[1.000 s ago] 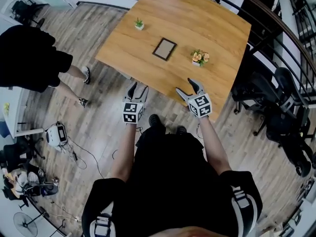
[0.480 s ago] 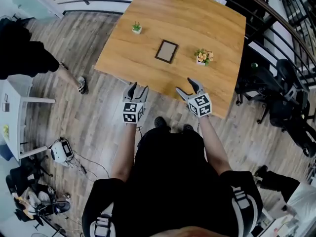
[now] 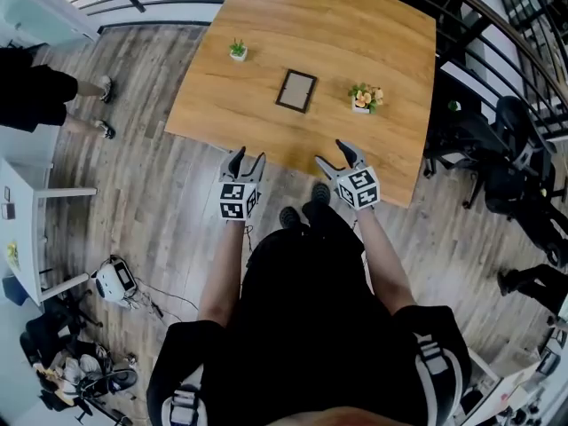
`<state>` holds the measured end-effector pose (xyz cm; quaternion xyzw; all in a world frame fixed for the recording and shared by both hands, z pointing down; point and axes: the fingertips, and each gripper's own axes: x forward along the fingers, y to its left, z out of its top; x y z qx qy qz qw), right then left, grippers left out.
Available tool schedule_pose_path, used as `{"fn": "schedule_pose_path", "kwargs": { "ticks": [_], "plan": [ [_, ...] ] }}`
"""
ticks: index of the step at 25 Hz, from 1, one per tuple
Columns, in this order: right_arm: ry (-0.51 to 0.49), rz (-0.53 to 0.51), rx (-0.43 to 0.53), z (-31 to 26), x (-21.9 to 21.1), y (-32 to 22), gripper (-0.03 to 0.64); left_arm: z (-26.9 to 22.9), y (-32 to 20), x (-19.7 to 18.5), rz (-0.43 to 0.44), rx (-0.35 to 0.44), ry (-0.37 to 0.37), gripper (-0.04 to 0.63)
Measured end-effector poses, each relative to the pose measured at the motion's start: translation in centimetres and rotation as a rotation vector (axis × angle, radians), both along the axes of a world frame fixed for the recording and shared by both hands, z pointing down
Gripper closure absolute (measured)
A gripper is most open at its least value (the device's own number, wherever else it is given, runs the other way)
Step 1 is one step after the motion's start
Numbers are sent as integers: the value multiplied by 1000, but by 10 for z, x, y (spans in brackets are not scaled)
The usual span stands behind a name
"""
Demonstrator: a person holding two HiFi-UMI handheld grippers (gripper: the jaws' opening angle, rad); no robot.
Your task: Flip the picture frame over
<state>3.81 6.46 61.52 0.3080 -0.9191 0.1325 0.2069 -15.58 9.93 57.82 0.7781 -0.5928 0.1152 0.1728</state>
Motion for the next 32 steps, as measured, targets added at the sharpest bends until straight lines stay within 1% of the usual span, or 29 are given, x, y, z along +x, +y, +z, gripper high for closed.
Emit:
{"fn": "schedule_pose_path", "kwargs": {
  "ticks": [3,7,15,24,29,32],
  "plan": [
    [0,-8,-8,3,-5,-9,305,8,-1,-5,-15,-19,6,367],
    [-6,-41,-28,9,-17,-29,305,15,-10,-17,-58,-50,10,367],
    [-23,-76,-38,10,-36,-77,305,6,-49,-35,-99,-52,-22,367],
    [-32,-84,-87,30,-27,-104,305,18,-84,-21,-99,-99,-35,366],
    [-50,-105,-116,40,-23,-117,305,21,-99,-17,-133,-112,-35,367],
    [-56,-124,-111,39,-27,-129,305,24,-107,-15,-146,-122,-32,367]
  ]
}}
